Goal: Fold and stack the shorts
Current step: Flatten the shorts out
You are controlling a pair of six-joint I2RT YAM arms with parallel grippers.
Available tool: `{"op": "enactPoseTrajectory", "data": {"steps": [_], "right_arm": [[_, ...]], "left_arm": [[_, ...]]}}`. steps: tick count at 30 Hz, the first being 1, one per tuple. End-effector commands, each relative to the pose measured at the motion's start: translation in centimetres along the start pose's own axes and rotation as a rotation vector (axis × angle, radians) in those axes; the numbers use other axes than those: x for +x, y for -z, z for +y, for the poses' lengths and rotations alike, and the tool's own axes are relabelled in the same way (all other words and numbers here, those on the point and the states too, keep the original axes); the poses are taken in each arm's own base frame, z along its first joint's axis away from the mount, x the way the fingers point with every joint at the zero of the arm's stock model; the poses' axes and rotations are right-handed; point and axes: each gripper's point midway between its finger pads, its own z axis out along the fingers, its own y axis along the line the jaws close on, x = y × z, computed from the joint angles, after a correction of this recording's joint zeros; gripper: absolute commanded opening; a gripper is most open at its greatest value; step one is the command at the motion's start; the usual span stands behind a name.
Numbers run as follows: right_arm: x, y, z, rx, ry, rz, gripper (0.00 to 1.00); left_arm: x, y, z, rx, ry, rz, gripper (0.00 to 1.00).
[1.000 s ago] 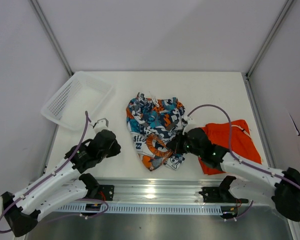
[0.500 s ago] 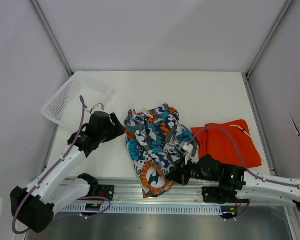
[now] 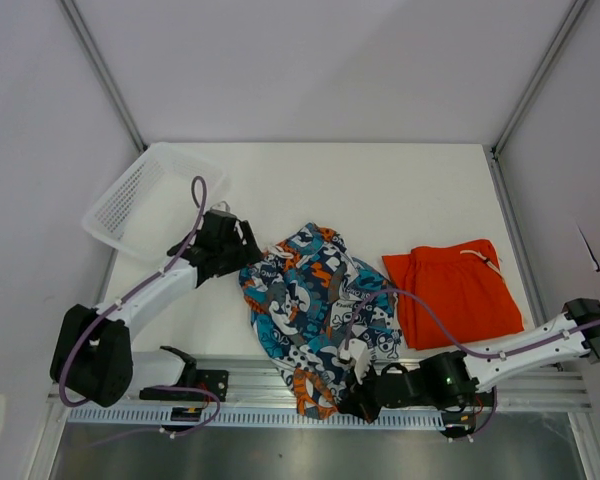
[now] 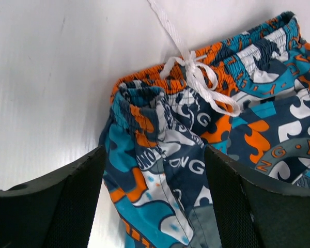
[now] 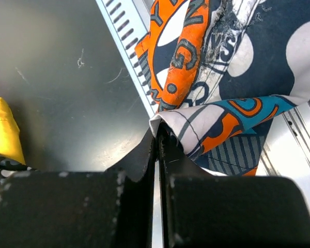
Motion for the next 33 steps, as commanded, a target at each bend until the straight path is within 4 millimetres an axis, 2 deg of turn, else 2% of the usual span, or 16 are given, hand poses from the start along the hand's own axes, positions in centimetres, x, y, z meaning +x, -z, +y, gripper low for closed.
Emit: {"op": "enactPoseTrajectory", "data": {"steps": [1,5,9,15,17,18,20,21,22,26,27,28,29,30,32,33], "right_arm": [[-1.4,0.7,0.3,0.020,-0.062,-0.080,0.00],[-1.4,1.4,-0.1,0.025,-0.082,-0.091,0.00],[-1.7,1.8,-0.2,0.027,-0.084,-0.105,0.00],[-2.1,1.8,-0.4,0.040,-0.085,-0.124,0.00],[-2.1,1.8,-0.5,0.046,-0.087,-0.127,0.00],[-2.2,1.8,-0.5,0.045,-0.088,-0.131,0.00],[-2.2,1.8,-0.8,0.060,-0.085,-0.132,0.00],[-2.3,1.9,-0.9,0.065,-0.088,-0.138,0.00],[-2.5,2.0,-1.2,0.079,-0.088,-0.150,0.00],[-3.5,3.2,-2.3,0.133,-0.102,-0.208,0.00],[-4.2,3.7,-1.9,0.108,-0.113,-0.238,0.00],[-4.6,4.1,-1.8,0.095,-0.113,-0.256,0.00],[-5.0,4.4,-1.7,0.090,-0.110,-0.278,0.00],[-5.3,4.7,-1.6,0.082,-0.106,-0.294,0.00],[-6.2,5.3,-1.1,0.056,-0.111,-0.330,0.00],[-6.5,5.4,-1.0,0.052,-0.102,-0.340,0.00]], "left_arm": [[-3.6,0.0,-0.5,0.012,-0.034,-0.102,0.78],[-3.1,-1.1,-0.4,0.037,-0.038,-0.068,0.74],[-2.6,-2.0,-0.8,0.054,-0.044,-0.030,0.60],[-1.2,-3.1,-0.6,0.057,-0.048,0.027,0.57],[-0.5,-3.1,-0.4,0.066,-0.048,0.038,0.45],[-0.7,-3.0,-0.7,0.078,-0.047,0.033,0.25],[-1.3,-2.7,-1.2,0.090,-0.047,0.029,0.06],[-1.6,-2.5,-1.3,0.082,-0.044,0.027,0.00],[-1.5,-1.9,-0.7,0.051,-0.033,0.040,0.00],[-6.2,1.9,-2.0,0.105,0.033,-0.046,0.00],[-7.6,3.0,-2.4,0.125,0.047,-0.074,0.00],[-8.8,3.7,-1.7,0.117,0.073,-0.093,0.00],[-8.9,4.6,-1.3,0.106,0.084,-0.084,0.00],[-10.8,6.0,-2.0,0.127,0.094,-0.117,0.00],[-11.4,6.8,-1.1,0.106,0.124,-0.109,0.00],[-12.5,7.7,-1.7,0.133,0.126,-0.127,0.00]]}}
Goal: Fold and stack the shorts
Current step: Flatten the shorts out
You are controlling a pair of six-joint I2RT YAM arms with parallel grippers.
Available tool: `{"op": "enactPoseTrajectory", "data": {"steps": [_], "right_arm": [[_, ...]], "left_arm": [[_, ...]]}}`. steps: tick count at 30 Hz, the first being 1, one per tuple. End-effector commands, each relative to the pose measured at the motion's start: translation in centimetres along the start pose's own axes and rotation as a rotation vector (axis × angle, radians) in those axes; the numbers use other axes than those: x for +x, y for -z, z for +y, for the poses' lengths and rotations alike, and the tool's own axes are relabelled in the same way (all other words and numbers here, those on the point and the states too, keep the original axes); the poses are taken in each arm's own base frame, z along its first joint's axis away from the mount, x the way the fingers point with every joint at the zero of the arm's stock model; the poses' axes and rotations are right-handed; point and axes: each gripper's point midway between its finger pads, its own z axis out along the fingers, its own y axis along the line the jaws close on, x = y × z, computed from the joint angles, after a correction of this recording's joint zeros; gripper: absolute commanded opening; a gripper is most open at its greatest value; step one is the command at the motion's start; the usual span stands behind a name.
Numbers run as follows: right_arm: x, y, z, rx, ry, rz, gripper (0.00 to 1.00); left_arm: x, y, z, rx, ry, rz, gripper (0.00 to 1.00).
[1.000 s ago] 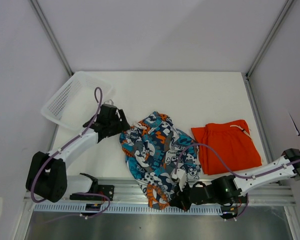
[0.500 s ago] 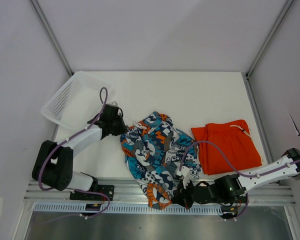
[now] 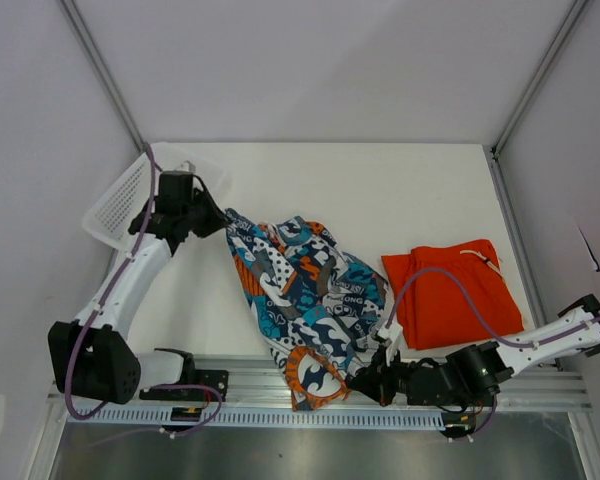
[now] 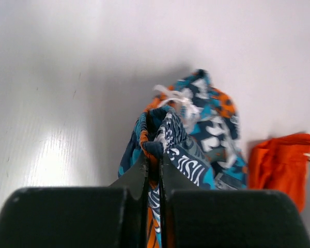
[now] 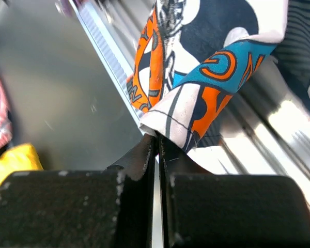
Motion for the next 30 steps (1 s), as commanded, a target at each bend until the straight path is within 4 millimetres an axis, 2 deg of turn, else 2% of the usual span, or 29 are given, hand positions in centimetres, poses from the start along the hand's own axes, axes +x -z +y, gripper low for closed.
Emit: {"op": "enactPoseTrajectory", "data": {"steps": [1,4,5,6,7,8,11,12,13,15,16,18,20,23,24,25,26,28,29,30], "right_arm": [[-3.2,0.9,1.4,-0.019,-0.005,-0.094,0.00],[-4.8,1.2,2.9,-0.053,0.024,-0.129,0.00],[-6.3,1.7,4.0,-0.066,0.024,-0.151,0.00],[-7.4,2.0,4.3,-0.052,0.031,-0.180,0.00],[-8.6,2.3,4.6,-0.043,0.061,-0.205,0.00],[-10.4,3.1,5.6,-0.042,0.071,-0.230,0.00],[-13.7,3.9,6.4,0.007,0.171,-0.304,0.00],[-15.6,4.8,7.2,0.004,0.169,-0.343,0.00],[-16.6,5.2,6.9,0.036,0.183,-0.378,0.00],[-18.7,6.1,6.8,0.071,0.217,-0.442,0.00],[-20.2,6.8,6.6,0.093,0.207,-0.483,0.00],[-22.8,8.3,5.5,0.155,0.190,-0.567,0.00],[-26.0,10.6,4.6,0.184,0.127,-0.662,0.00],[-30.3,13.7,4.1,0.235,0.127,-0.758,0.00],[-31.0,13.9,4.6,0.224,0.153,-0.756,0.00],[-31.4,12.9,4.8,0.270,0.213,-0.722,0.00],[-33.5,14.0,5.0,0.300,0.207,-0.758,0.00],[-34.6,12.7,5.4,0.336,0.290,-0.714,0.00],[-35.0,10.5,5.4,0.380,0.326,-0.667,0.00],[-37.3,11.5,4.6,0.434,0.306,-0.701,0.00]], "left_arm": [[-3.1,3.1,-1.1,0.040,0.045,-0.044,0.00],[-4.4,4.3,-1.5,0.067,0.074,-0.058,0.00],[-5.1,4.8,-1.8,0.079,0.078,-0.071,0.00],[-5.3,5.2,-1.8,0.083,0.086,-0.072,0.00],[-6.7,6.2,-2.5,0.104,0.095,-0.102,0.00],[-7.1,6.6,-2.7,0.110,0.099,-0.108,0.00],[-8.5,8.2,-4.1,0.142,0.108,-0.130,0.00],[-8.8,8.6,-4.3,0.150,0.113,-0.136,0.00],[-10.1,9.5,-4.1,0.161,0.145,-0.177,0.00],[-10.1,10.2,-4.8,0.221,0.170,-0.184,0.00],[-10.7,11.5,-5.2,0.257,0.200,-0.217,0.00],[-11.7,12.7,-6.2,0.315,0.203,-0.263,0.00],[-12.5,14.1,-7.0,0.343,0.217,-0.297,0.00],[-14.4,16.7,-8.6,0.393,0.234,-0.368,0.00],[-14.7,17.3,-8.9,0.399,0.241,-0.383,0.00],[-15.4,18.1,-9.3,0.408,0.251,-0.409,0.00],[-15.9,19.2,-9.7,0.418,0.254,-0.433,0.00],[-16.7,20.8,-10.2,0.434,0.268,-0.481,0.00],[-17.0,21.3,-10.2,0.439,0.275,-0.497,0.00],[-17.2,21.9,-10.2,0.443,0.283,-0.514,0.00]]}}
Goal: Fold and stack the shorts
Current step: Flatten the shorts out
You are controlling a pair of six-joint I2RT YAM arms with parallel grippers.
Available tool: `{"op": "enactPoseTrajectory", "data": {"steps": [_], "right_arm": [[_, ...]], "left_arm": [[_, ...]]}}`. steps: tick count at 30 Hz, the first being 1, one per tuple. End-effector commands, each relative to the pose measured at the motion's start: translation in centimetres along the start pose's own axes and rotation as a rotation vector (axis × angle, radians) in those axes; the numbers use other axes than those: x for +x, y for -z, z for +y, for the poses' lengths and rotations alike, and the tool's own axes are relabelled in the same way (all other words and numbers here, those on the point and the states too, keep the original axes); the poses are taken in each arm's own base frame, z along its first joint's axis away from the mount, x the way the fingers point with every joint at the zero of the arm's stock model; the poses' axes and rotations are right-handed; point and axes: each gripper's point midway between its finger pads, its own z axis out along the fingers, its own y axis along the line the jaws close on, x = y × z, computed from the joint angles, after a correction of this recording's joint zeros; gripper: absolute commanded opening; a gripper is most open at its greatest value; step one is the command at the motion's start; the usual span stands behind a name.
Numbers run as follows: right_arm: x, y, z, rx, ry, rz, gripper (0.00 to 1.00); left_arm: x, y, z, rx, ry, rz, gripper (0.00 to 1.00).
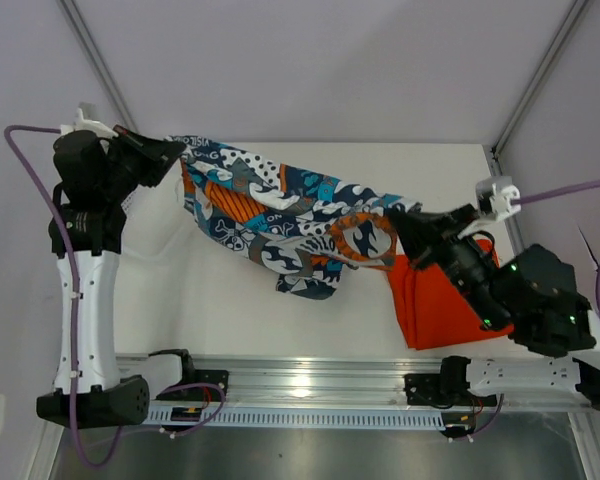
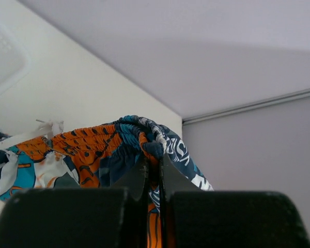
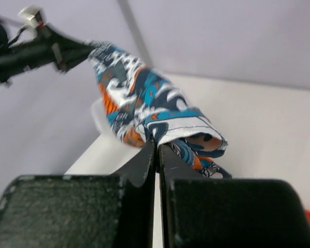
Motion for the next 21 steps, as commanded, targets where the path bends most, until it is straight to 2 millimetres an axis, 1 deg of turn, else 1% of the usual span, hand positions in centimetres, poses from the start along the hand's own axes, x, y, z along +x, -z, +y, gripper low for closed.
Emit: {"op": "enactPoseTrajectory", "data": {"steps": [1,2,3,4,5,6,7,8,9,10,11,12,13,14,15,16,17,18,19,20,21], "right_arm": [[1.0,-4.3,1.4,-0.017,0.188,0.077,0.00],[0.7,-5.2,1.3,-0.028,0.181,0.078,0.00],[-0.8,-7.0,-0.7,0.032,0.170,0.052,0.00],[-0.8,-7.8,0.3,-0.062,0.155,0.079,0.00],[-1.5,-8.5,-0.1,-0.073,0.116,0.080,0.00],[-2.6,-9.6,-0.3,-0.087,0.095,0.074,0.00],[-3.5,-10.3,-1.4,-0.133,0.079,0.083,0.00],[-4.2,-10.6,-1.5,-0.165,0.056,0.082,0.00],[-4.9,-10.8,-1.4,-0.198,0.008,0.086,0.00],[-6.3,-11.2,-2.1,-0.207,0.001,0.061,0.00],[-6.5,-10.9,-1.0,-0.278,-0.007,0.075,0.00],[-7.0,-10.6,-0.6,-0.300,-0.014,0.068,0.00],[-8.0,-9.9,0.2,-0.326,-0.005,0.044,0.00],[-8.2,-9.2,1.0,-0.370,0.000,0.046,0.00],[-8.5,-8.6,1.6,-0.397,0.002,0.041,0.00],[-9.3,-7.3,2.6,-0.435,0.006,0.020,0.00],[-9.6,-6.5,3.3,-0.468,0.012,0.011,0.00],[-9.9,-5.4,4.2,-0.512,0.014,0.009,0.00],[-10.7,-3.8,5.1,-0.543,0.016,-0.016,0.00],[-11.2,-2.9,5.7,-0.568,0.024,-0.029,0.00],[-11.4,-1.9,6.3,-0.599,0.031,-0.036,0.00]], "left_arm": [[-3.9,3.7,-4.5,0.114,0.029,-0.170,0.00],[-4.4,4.1,-4.8,0.122,0.034,-0.191,0.00],[-4.8,4.5,-5.1,0.134,0.038,-0.213,0.00],[-5.7,5.1,-6.0,0.164,0.043,-0.250,0.00],[-6.3,5.5,-6.6,0.176,0.045,-0.284,0.00],[-7.0,5.9,-7.3,0.195,0.045,-0.310,0.00],[-7.6,6.4,-7.9,0.216,0.051,-0.336,0.00],[-8.1,6.5,-8.2,0.226,0.052,-0.361,0.00],[-8.7,7.4,-9.3,0.256,0.043,-0.386,0.00],[-9.3,8.2,-9.9,0.271,0.042,-0.414,0.00],[-9.5,9.3,-10.5,0.289,0.033,-0.441,0.00],[-10.2,10.8,-11.6,0.310,0.019,-0.485,0.00],[-10.5,11.8,-12.0,0.314,0.004,-0.512,0.00],[-10.6,14.0,-13.2,0.343,-0.015,-0.550,0.00],[-10.7,14.8,-13.1,0.328,-0.015,-0.577,0.00],[-10.8,16.6,-14.0,0.349,-0.041,-0.608,0.00],[-10.7,17.6,-14.3,0.355,-0.050,-0.628,0.00],[-10.5,19.9,-14.8,0.373,-0.059,-0.674,0.00],[-10.3,21.0,-14.9,0.378,-0.072,-0.700,0.00],[-10.1,22.3,-15.2,0.386,-0.080,-0.723,0.00],[-9.6,24.6,-15.6,0.412,-0.092,-0.761,0.00]]}}
